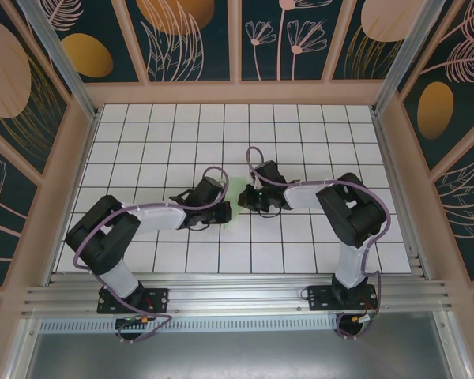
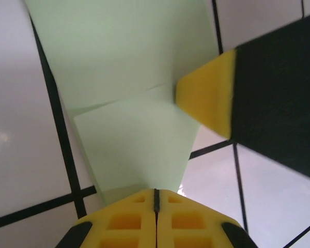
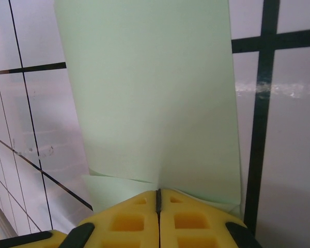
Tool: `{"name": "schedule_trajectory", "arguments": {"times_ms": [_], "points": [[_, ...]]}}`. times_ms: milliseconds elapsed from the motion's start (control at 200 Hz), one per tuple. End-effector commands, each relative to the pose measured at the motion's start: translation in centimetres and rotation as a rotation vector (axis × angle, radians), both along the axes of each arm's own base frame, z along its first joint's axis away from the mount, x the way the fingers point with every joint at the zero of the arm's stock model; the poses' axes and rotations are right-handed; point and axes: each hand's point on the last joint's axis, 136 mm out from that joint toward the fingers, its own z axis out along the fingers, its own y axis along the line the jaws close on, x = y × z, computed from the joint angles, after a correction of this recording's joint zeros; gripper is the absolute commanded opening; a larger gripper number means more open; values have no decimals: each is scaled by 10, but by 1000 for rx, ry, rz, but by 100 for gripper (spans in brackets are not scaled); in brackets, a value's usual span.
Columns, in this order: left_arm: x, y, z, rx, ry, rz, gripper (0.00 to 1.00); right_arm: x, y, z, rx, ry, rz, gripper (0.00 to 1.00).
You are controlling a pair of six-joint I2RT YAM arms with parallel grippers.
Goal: Fold a paper plane with a square sheet of paper (pick it up from the middle)
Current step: Third fold the triangle at the center of the table.
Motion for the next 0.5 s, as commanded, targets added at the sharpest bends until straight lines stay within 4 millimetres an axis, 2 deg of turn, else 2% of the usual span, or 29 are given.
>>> {"name": "schedule_trajectory", "arguments": {"times_ms": [0, 145, 300, 325, 495], "points": [[16, -2, 21, -13, -39, 32, 9, -16, -15, -30, -89, 55, 6, 7], [29, 2, 16, 15, -39, 56, 8, -15, -15, -29, -87, 56, 4, 7], [32, 8, 7, 54, -34, 61, 7, -13, -14, -27, -85, 52, 2, 8], [30, 10, -4, 74, -11, 57, 7, -13, -14, -27, -84, 52, 2, 8], [23, 18, -26, 127, 17, 45, 5, -11, -11, -22, -70, 46, 6, 8]]}}
